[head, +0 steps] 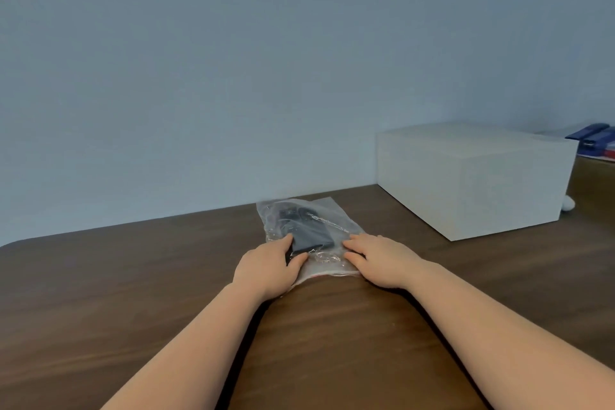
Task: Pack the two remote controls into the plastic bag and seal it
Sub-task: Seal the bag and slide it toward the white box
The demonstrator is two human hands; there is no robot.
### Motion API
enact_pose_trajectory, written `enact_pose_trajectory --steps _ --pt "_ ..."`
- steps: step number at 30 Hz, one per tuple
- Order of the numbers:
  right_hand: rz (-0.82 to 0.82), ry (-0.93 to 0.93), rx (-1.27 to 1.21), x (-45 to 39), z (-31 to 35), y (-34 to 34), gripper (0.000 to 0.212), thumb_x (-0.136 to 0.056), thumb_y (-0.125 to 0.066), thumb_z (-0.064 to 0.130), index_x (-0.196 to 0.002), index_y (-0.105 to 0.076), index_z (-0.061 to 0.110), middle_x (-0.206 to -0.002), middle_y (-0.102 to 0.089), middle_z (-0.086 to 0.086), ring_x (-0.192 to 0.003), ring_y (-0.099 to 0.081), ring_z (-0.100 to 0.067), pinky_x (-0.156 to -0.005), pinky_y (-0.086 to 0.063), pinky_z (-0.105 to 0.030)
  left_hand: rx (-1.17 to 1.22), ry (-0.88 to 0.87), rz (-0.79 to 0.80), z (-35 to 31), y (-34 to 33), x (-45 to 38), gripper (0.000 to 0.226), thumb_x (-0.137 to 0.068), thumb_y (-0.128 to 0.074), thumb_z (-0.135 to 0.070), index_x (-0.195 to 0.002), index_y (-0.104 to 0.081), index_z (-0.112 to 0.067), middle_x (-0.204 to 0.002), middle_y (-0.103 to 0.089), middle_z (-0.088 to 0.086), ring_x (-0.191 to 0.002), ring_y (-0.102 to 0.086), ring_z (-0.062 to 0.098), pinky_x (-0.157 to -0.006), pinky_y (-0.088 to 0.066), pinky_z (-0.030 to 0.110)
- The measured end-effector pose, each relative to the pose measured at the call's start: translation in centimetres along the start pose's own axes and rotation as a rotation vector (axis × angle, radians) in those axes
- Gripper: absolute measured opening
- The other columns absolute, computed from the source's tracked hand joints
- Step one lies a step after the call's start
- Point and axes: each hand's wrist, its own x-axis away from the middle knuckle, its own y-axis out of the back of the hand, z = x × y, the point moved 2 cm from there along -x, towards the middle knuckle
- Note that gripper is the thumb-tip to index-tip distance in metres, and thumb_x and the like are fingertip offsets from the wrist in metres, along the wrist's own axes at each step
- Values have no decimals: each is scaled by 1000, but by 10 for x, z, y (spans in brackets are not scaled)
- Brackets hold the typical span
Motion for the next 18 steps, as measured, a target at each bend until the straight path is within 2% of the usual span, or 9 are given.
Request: enact_pose_trajectory --steps 4,7,9,11,13,15,16,18 --pt "-51 -49 24 -16 -34 2 37 -101 -29 34 -119 -57 18 -130 -57 -3 -125 -48 -22 -114 -22 -44 16 -25 37 -21 -13 -30 56 -91 -34 -54 -138 -33 -23 -137 -53 2 -121 -51 26 -94 -44 38" --pt "-173 -113 43 -23 -54 4 28 -98 -37 30 -109 -60 17 -123 -60 -5 -123 -50 -24 -116 -22 -42 25 -50 49 -35 -22 -49 57 -91 -33 -53 -139 -30 -22 -139 -51 3 -123 -50 27 -94 -43 38" --pt "-267 -140 79 -23 -59 5 23 -97 -41 27 -102 -61 15 -115 -64 -7 -117 -53 -27 -114 -26 -39 20 -52 61 -42 -28 -63 60 -92 -32 -53 -142 -26 -22 -142 -48 3 -126 -47 27 -97 -42 39" --pt "-368 -148 46 -23 -57 6 25 -96 -41 25 -102 -63 15 -108 -67 -7 -107 -58 -29 -102 -40 -39 11 -56 65 -52 -35 -76 61 -91 -31 -54 -143 -24 -22 -143 -47 4 -128 -46 27 -99 -42 40" --pt "-437 -134 -12 -24 -55 7 25 -95 -41 27 -95 -63 15 -103 -67 -5 -100 -60 -29 -80 -47 -37 12 -72 61 -62 -41 -88 60 -91 -31 -53 -142 -25 -21 -142 -48 5 -128 -46 28 -100 -43 41" --pt "-423 -128 -14 -27 -57 4 23 -95 -41 29 -83 -57 17 -98 -67 -6 -96 -60 -29 -69 -41 -33 22 -84 61 -70 -46 -99 62 -91 -32 -53 -144 -23 -21 -145 -45 6 -130 -44 27 -103 -41 41" --pt "-401 -133 -8 -29 -59 2 24 -95 -40 30 -84 -57 18 -99 -68 -7 -97 -60 -30 -68 -39 -33 26 -87 65 -73 -49 -103 63 -91 -32 -53 -144 -22 -21 -146 -44 6 -131 -44 27 -103 -40 41" --pt "-369 -151 2 -32 -64 -1 29 -96 -39 32 -97 -63 16 -106 -68 -9 -100 -60 -30 -69 -37 -33 23 -95 66 -76 -52 -109 62 -91 -33 -53 -144 -22 -22 -147 -43 5 -131 -43 27 -103 -39 41"
